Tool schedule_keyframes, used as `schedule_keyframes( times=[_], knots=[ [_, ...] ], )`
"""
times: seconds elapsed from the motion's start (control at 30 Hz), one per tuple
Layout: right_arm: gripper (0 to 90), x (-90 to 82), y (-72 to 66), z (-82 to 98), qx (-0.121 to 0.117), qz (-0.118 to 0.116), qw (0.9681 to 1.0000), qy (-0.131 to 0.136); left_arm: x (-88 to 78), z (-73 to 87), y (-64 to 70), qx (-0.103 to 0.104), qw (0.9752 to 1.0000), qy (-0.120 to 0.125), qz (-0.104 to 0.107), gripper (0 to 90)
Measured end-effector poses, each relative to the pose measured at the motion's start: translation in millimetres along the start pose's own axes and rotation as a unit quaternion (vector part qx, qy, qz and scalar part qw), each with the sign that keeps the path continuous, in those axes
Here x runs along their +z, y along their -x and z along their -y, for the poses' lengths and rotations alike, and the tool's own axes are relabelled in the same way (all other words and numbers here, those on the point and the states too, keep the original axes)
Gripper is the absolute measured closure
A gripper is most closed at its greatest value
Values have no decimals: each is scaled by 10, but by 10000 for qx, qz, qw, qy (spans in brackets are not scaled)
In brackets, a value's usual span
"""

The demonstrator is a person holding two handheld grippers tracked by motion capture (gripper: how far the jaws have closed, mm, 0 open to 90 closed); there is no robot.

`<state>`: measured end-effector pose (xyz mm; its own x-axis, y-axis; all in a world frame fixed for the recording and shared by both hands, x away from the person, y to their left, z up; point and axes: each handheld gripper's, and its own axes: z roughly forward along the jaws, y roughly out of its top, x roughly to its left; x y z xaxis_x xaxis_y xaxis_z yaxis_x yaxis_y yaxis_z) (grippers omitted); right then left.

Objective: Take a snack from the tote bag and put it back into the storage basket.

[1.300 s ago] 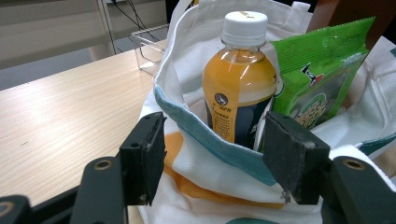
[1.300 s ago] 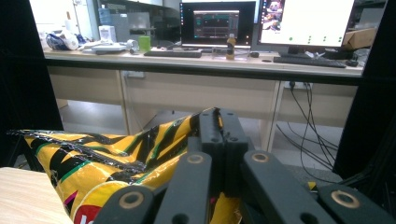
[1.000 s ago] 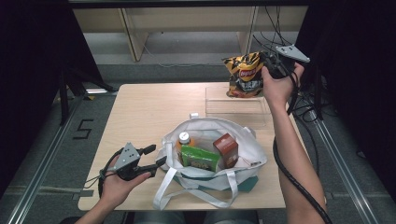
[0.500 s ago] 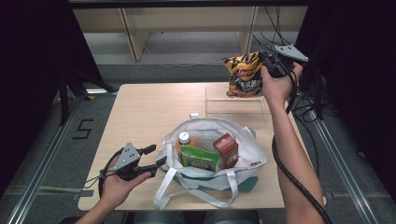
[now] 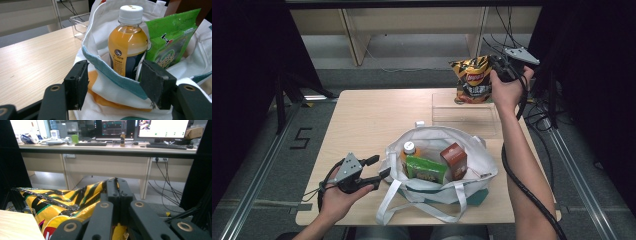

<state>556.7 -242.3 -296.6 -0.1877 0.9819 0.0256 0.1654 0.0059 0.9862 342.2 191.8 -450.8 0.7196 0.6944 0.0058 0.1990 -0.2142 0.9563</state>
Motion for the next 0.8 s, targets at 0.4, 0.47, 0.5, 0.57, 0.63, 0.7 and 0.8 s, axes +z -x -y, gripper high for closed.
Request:
schedule_keyframes(
  times=[0.4, 0.47, 0.5, 0.57, 0.63, 0.7, 0.8],
  knots=[
    [900, 126, 5, 90, 20, -16, 9999, -130, -6, 2, -2, 5, 10000, -41, -21, 389],
    [900, 143, 5, 100, 47, -10, 9999, -155, -6, 1, -1, 8, 10000, -43, -24, 390],
    [900, 153, 10, 107, 20, -28, 9999, -157, -6, 0, -1, 12, 10000, -44, -23, 390],
    [900, 168, 6, 113, 70, -29, 9998, -195, -6, 2, -2, 7, 10000, -43, -29, 389],
    [900, 182, 14, 122, 13, -28, 9998, -215, -6, 4, -3, 2, 10000, -41, -23, 390],
    [900, 196, 10, 133, 41, -28, 9997, -219, -6, 3, -2, -1, 10000, -37, -24, 389],
    [900, 207, 8, 138, 100, -31, 9996, -269, -6, 2, -1, 3, 10000, -41, -23, 389]
  ],
)
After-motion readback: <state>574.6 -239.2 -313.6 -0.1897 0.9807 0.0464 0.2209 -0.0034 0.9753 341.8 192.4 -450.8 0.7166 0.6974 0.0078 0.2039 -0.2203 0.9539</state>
